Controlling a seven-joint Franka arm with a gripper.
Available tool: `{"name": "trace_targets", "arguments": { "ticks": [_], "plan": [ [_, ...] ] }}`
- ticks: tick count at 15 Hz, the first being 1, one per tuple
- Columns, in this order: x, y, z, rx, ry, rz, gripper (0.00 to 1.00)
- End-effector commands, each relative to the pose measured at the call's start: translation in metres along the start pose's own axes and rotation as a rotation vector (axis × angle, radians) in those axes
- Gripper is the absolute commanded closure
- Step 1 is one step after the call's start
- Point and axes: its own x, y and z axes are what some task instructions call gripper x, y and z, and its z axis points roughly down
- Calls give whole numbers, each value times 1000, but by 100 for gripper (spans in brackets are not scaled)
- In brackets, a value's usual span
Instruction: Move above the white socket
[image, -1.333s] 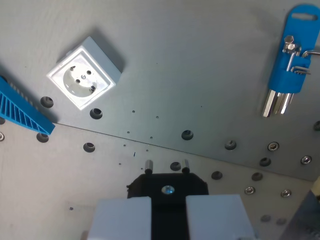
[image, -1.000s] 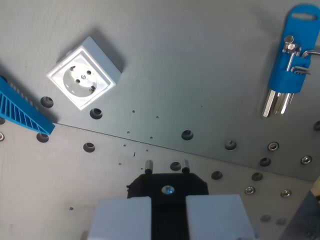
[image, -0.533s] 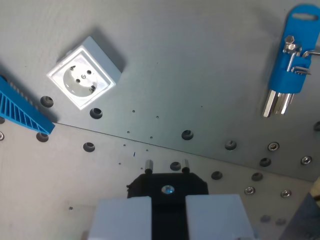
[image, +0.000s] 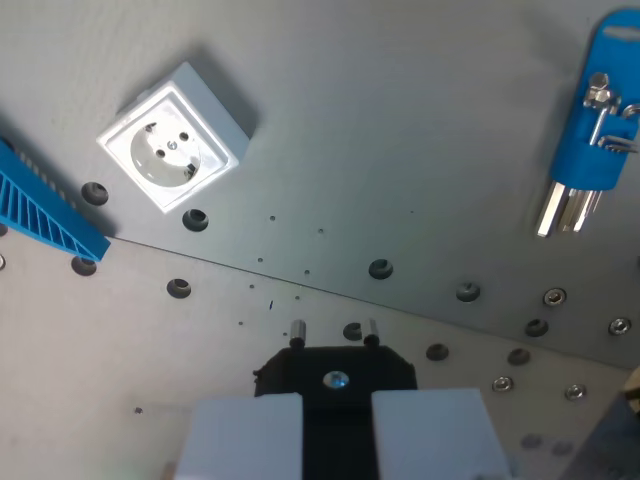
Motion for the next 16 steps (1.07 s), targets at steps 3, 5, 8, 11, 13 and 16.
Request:
{"name": "trace_targets", "arguments": {
  "ticks": [3,5,8,11,13,16],
  "plan": [
    [-4,-7,22,-29,90,-123,100],
    [-5,-10,30,-29,92,-147,100],
    [-6,-16,43,-29,96,-193,100],
    [-7,-23,57,-25,96,-236,100],
    [-8,-28,68,-23,96,-267,100],
    [-10,-35,82,-19,95,-313,100]
  ]
}}
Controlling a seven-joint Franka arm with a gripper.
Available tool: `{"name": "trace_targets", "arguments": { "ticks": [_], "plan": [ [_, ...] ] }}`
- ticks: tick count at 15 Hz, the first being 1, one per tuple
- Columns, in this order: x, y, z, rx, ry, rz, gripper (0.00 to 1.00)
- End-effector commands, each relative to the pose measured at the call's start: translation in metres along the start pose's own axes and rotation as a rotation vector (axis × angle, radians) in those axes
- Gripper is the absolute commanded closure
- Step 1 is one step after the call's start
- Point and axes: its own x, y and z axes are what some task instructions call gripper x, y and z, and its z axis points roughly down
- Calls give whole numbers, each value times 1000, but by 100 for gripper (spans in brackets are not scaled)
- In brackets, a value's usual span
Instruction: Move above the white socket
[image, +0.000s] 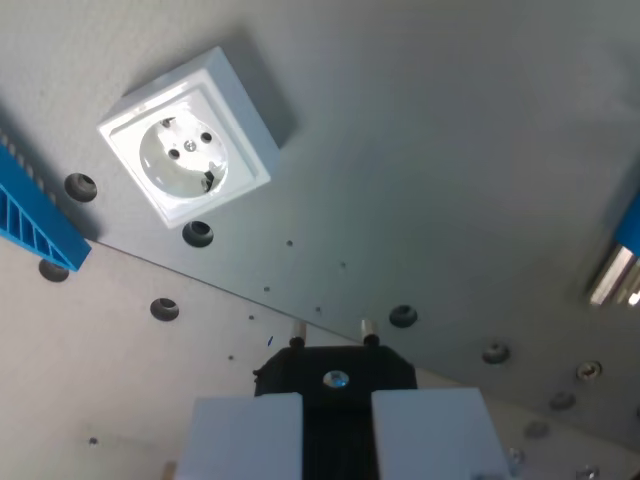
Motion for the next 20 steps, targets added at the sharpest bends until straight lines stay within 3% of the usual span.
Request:
{"name": "trace_targets", "arguments": {
  "ticks": [1,20],
  "plan": [
    [-1,-7,16,-15,98,-167,100],
    [-3,-51,109,-40,101,-359,100]
  ]
}}
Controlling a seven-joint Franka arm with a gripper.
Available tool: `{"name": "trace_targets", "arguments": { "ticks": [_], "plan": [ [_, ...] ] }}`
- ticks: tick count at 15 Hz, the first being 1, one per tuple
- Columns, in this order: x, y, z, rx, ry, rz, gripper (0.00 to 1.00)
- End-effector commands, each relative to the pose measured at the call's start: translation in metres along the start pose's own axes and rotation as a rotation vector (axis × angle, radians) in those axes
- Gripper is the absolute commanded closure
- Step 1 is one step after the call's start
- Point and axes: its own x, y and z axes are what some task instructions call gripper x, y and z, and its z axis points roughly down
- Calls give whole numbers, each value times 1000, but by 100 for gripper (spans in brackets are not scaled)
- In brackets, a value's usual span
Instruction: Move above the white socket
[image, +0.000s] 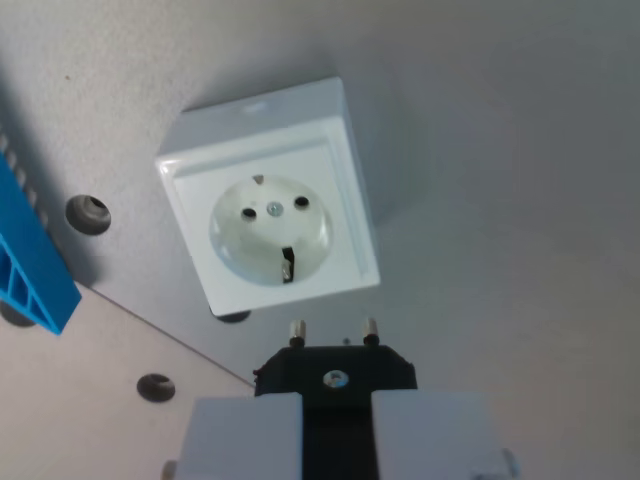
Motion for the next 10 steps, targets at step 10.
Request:
{"name": "trace_targets", "arguments": {
  "ticks": [10],
  "plan": [
    [-1,-16,37,-71,87,-131,100]
  ]
}}
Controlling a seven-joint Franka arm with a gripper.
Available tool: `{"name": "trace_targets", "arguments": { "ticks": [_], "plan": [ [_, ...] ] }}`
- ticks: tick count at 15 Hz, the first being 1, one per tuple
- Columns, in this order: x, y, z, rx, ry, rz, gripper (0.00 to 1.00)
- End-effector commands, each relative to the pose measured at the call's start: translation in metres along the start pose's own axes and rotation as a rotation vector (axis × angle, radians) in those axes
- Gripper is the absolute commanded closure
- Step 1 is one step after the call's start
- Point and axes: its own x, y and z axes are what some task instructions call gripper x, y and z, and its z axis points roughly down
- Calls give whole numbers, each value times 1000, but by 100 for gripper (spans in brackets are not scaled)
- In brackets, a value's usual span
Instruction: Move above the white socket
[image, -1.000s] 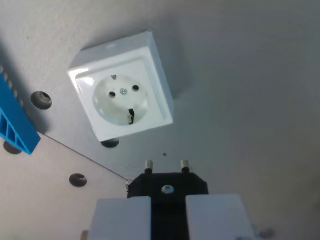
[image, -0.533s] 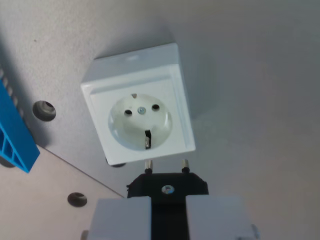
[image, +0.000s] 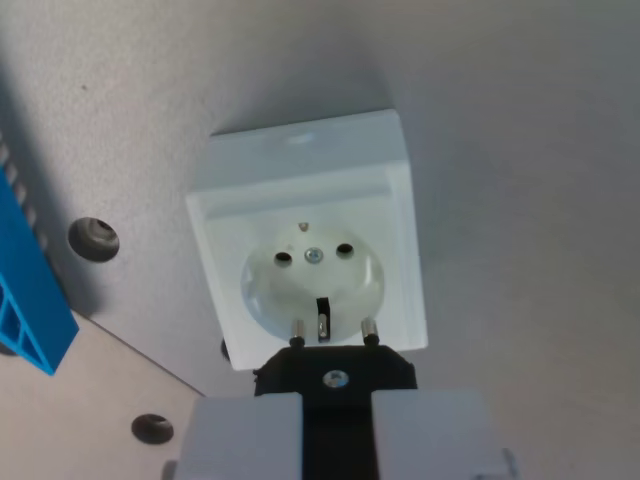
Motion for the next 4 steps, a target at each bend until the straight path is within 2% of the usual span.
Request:
{"name": "trace_targets", "arguments": {
  "ticks": [1,4],
  "plan": [
    [-3,-5,10,-81,82,-66,100],
    [-2,-7,13,-84,83,-58,100]
  ]
}}
